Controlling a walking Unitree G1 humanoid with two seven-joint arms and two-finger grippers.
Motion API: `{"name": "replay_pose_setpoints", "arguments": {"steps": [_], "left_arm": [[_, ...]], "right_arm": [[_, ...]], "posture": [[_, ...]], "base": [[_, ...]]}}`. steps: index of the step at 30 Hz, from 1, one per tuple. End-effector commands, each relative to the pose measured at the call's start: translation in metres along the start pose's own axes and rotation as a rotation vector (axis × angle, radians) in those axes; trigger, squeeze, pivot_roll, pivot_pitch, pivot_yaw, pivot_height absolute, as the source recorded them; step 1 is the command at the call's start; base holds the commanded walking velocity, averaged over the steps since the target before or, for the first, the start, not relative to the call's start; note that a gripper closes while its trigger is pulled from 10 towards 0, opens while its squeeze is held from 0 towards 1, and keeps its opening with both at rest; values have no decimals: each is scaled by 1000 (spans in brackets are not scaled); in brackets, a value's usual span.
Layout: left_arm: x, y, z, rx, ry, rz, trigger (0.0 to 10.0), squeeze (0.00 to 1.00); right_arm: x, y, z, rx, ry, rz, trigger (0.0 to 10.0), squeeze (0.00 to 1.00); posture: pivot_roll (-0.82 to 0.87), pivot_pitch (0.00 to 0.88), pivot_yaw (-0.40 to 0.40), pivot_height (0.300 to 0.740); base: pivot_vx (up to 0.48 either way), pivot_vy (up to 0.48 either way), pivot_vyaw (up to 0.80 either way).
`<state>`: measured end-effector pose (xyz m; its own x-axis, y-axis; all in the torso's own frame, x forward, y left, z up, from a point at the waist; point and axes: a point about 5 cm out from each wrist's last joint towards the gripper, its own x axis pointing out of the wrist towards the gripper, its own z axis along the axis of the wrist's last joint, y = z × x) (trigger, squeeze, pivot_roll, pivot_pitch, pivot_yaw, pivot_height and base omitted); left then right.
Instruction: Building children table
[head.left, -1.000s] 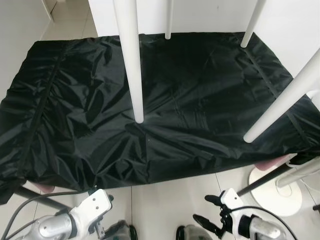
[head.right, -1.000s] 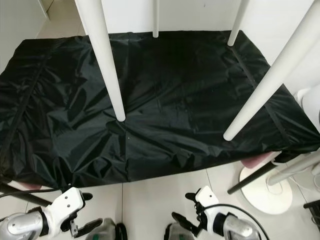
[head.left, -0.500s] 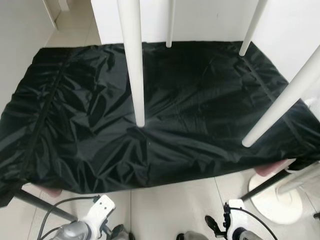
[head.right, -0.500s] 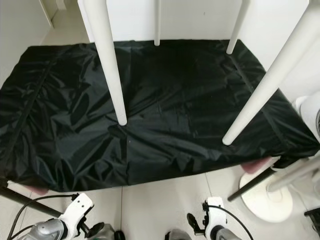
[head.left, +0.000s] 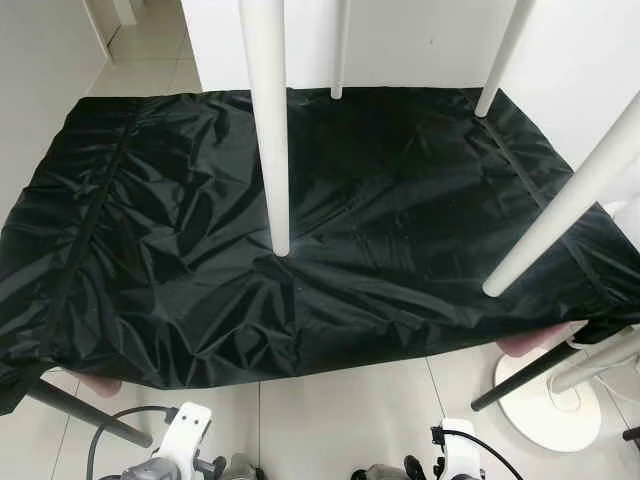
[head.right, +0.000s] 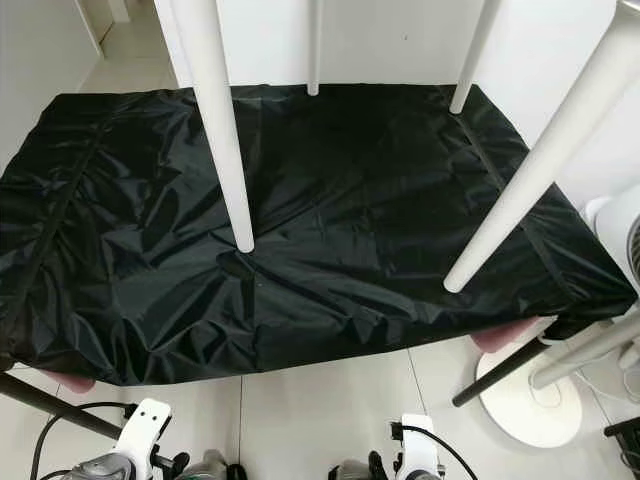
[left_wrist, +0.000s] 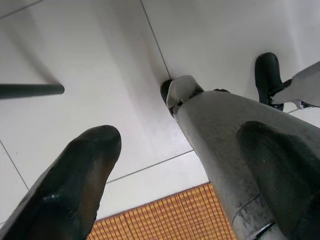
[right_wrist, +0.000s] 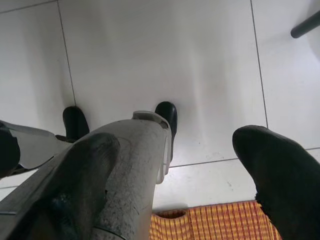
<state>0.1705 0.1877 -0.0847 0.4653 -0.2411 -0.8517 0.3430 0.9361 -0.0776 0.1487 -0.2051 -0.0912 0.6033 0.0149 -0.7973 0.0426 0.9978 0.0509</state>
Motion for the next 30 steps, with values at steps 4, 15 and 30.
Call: {"name": "replay_pose_setpoints", "arguments": {"steps": [4, 15, 30], "left_arm": [[2, 1, -3, -6, -2, 155, 10000, 0], [5, -3, 11, 117, -56, 170, 10000, 0], [8, -5, 16, 103, -46, 167, 10000, 0]], "right_arm": [[-2, 12, -14, -102, 40, 10, 10000, 0], [-1, 13, -15, -187, 47, -15, 10000, 0], [0, 21, -17, -225, 69, 12, 10000, 0]], "posture": [[-73, 65, 5, 740], [-46, 35, 28, 740], [-82, 0, 40, 740]], "base": [[0, 0, 0], [0, 0, 0], [0, 0, 0]]}}
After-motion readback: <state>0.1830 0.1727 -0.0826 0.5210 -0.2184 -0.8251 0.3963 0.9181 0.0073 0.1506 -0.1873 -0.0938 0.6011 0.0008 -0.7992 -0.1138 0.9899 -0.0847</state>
